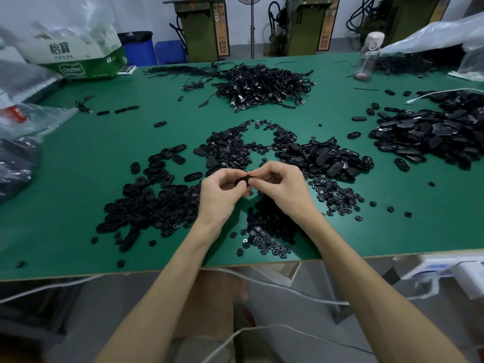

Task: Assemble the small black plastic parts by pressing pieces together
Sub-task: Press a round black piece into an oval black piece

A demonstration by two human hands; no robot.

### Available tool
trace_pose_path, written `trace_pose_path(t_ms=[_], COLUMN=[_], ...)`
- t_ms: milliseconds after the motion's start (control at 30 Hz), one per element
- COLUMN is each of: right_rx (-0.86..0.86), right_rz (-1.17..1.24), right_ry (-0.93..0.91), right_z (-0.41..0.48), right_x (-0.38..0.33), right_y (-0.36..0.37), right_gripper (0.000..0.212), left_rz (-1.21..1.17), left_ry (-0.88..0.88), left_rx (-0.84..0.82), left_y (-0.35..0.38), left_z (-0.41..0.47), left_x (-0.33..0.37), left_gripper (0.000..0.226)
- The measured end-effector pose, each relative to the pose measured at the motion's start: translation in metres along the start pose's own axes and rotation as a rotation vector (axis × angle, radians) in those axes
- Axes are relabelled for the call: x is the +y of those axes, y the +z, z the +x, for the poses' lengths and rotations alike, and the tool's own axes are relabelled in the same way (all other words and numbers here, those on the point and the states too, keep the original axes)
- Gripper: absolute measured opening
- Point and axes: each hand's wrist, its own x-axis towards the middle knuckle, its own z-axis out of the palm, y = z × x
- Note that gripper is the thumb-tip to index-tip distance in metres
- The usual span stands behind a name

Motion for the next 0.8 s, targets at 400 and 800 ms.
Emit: trace_pose_path(t_ms=[400,800], right_rx=[0.020,0.034], right_rz=[0.101,0.035], right_ry=[0.025,0.019], right_z=[0.0008,-0.0019], right_x=[0.0020,-0.0026], right_y=[-0.0021,-0.0010], right_gripper=[0.011,0.018], left_rz=[-0.061,0.035], left_ry=[-0.033,0.066], left_rx=[-0.023,-0.033], left_y=[-0.0042,-0.0017], left_z=[-0.0010,0.0000], left_x=[0.0022,-0.0014], left_gripper=[0.016,0.014])
